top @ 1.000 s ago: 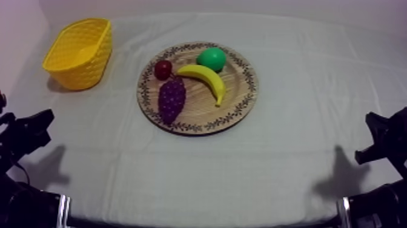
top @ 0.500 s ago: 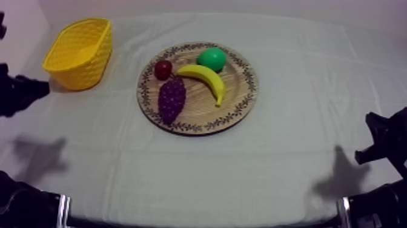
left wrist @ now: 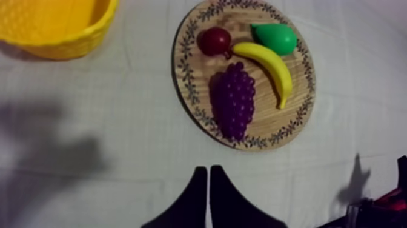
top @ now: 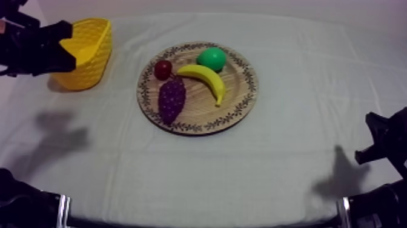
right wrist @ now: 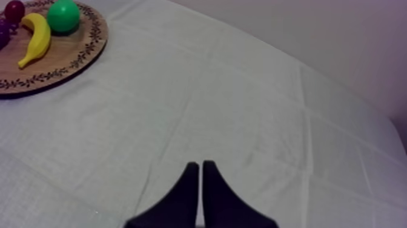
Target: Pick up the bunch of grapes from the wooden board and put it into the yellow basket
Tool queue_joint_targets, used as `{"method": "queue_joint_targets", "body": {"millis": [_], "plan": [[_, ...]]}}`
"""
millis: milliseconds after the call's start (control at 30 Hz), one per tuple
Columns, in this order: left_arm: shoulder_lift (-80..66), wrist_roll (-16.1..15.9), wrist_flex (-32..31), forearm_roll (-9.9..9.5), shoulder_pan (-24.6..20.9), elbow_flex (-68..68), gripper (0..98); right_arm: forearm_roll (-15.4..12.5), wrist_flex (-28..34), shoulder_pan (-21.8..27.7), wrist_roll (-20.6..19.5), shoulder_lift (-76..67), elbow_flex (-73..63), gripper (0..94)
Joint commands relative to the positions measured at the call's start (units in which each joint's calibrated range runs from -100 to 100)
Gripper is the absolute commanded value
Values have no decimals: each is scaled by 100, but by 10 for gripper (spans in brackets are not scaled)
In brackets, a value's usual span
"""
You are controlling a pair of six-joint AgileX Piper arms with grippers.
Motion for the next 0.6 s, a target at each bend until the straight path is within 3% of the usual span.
{"method": "queue_joint_targets", "body": {"millis": [0, 267, 567], "plan": [[532, 213, 129, -86, 235, -322, 0, -1, -1, -1, -1, 0, 0, 3], [1601, 564, 403, -306, 815, -997, 0, -1, -1, -1, -1, 0, 0, 3], [2490, 762, 672, -371, 1341, -1803, 0, -1, -1, -1, -1, 0, 0, 3]]}}
